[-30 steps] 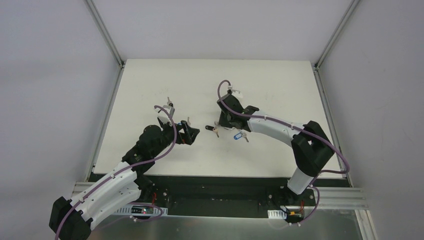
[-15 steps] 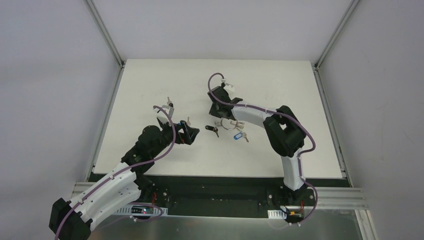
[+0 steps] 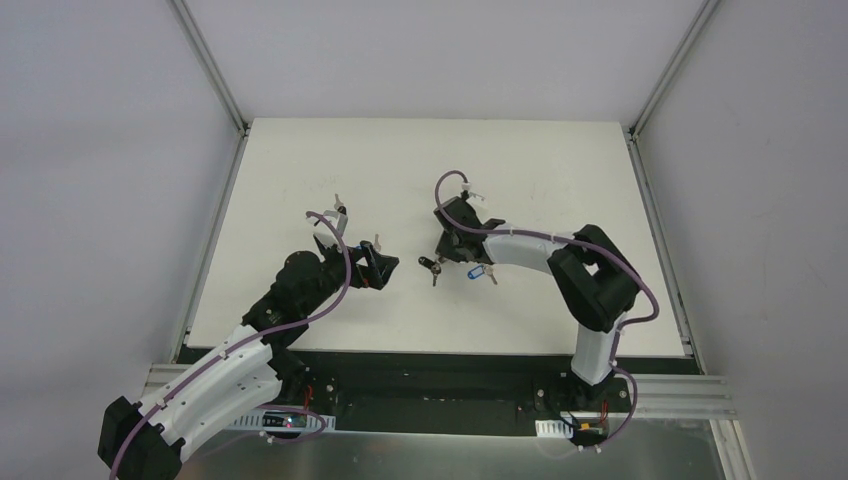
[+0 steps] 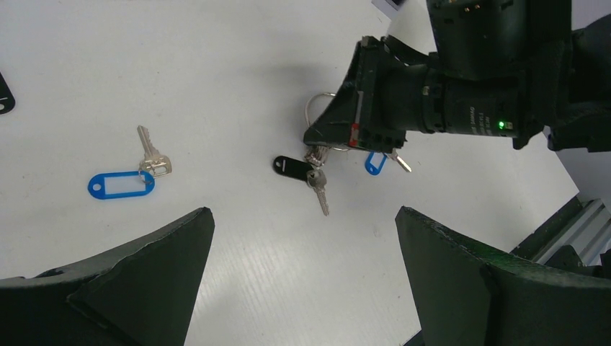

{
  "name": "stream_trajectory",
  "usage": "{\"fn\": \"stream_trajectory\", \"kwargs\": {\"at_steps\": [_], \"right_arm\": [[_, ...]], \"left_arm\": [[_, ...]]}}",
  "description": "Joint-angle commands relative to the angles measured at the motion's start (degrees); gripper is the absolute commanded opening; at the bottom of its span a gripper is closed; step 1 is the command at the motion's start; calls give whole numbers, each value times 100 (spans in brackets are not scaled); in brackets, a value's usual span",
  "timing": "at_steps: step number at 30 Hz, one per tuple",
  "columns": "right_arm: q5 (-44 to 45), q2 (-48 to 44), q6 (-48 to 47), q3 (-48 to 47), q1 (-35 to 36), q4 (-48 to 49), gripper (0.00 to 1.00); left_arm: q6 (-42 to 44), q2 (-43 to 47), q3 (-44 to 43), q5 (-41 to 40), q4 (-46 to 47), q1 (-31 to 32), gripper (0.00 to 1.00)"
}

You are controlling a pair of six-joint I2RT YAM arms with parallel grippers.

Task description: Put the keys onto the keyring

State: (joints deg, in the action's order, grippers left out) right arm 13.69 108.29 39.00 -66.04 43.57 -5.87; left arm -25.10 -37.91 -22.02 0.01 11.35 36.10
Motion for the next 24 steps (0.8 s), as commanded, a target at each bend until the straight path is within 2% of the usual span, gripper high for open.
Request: {"fn": "stream_trajectory", "kwargs": {"at_steps": [1,8,12,16,18,21,24], "right_arm": [[-137,-596,91,705,188,-256,0],[17,-1620,-204,1546,239,-618,0],[339,-2344,-576,1631,267,-1182,0],[372,-2861,-758,1522,284,-1320,0],[352,-3003,-819,1374,321,-1408,0],[317,-2969,-891,1126,405,-1558,7],[270,-2637,-865,982,417,-1578,4]], "left_arm": [[-71,3,-65,129,243,73,99],[-82,16,-63,144,261,77,99],[-90,45,-57,158,262,72,99],[-97,20,-58,174,276,73,99],[-100,16,-57,172,276,73,99],[-99,27,-57,171,272,73,99],[-100,39,-58,184,278,73,99]]}}
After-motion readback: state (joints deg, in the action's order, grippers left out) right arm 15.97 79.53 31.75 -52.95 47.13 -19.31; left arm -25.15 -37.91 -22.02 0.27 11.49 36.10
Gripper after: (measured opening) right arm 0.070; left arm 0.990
